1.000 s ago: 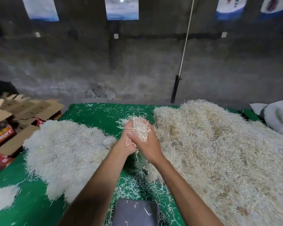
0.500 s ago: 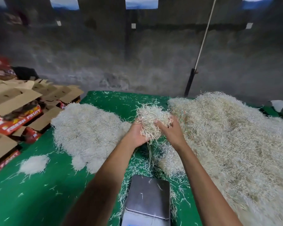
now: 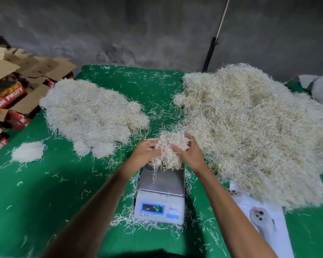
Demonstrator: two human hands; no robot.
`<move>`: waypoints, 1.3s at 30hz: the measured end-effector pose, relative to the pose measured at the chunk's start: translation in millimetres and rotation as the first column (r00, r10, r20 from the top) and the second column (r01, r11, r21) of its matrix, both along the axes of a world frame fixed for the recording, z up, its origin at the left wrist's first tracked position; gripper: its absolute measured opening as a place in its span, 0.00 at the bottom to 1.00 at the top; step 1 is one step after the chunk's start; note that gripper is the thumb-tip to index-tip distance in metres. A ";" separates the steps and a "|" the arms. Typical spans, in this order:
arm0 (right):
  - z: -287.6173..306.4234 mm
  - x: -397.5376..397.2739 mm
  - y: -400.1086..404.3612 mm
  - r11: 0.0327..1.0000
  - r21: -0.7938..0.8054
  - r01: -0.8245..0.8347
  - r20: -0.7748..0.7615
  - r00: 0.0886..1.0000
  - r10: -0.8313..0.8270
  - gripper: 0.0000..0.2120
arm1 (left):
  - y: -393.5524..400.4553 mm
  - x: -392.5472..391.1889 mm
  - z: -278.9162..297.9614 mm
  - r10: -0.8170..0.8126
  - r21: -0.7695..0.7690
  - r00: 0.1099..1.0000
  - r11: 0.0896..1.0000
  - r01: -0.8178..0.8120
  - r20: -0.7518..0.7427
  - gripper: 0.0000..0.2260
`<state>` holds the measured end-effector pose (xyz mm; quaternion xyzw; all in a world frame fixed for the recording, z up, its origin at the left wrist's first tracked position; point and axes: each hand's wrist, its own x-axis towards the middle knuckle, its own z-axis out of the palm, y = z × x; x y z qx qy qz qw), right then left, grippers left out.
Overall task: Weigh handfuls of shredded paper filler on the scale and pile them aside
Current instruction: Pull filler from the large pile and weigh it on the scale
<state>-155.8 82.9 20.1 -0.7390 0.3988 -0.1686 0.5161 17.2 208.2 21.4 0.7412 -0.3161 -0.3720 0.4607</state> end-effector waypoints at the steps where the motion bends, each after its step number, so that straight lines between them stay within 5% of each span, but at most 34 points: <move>1: -5.8 -7.6 3.8 0.998 0.025 -0.062 -0.020 0.998 0.062 0.45 | 9.2 0.9 -7.0 0.006 0.012 1.000 1.000 -0.006 0.020 0.21; 3: -18.4 -28.6 5.3 0.993 0.064 -0.096 -0.024 0.995 0.097 0.37 | 28.0 5.0 -23.1 0.020 0.046 0.997 0.999 -0.023 0.074 0.21; 7: -55.0 -73.7 4.7 0.968 0.102 0.228 0.106 0.965 -0.238 0.15 | 63.5 17.8 -48.5 -0.031 0.043 0.987 0.999 0.025 0.158 0.24; 9: -86.3 -92.8 17.5 0.954 0.097 0.284 0.004 0.958 -0.286 0.14 | 77.7 19.9 -60.5 -0.002 0.039 0.970 0.999 -0.008 0.243 0.21; 12: -141.0 -119.4 61.4 0.993 -0.106 0.046 -0.248 0.966 -0.072 0.17 | 105.2 11.3 -92.5 0.120 0.135 0.925 0.974 -0.179 0.360 0.15; 14: -164.3 -122.2 86.2 0.966 -0.245 -0.081 -0.296 0.955 0.005 0.21 | 130.1 -2.0 -118.4 0.040 0.257 0.937 0.957 -0.136 0.347 0.17; 18: -165.7 -108.6 95.6 0.977 -0.211 0.038 -0.264 0.960 -0.094 0.23 | 154.3 -30.7 -153.4 -0.208 0.443 0.829 0.895 -0.052 0.518 0.29; 39: -172.8 -112.2 97.6 0.944 -0.327 -0.037 -0.326 0.942 -0.076 0.23 | 150.6 -36.8 -154.5 -0.201 0.490 0.858 0.869 -0.066 0.473 0.29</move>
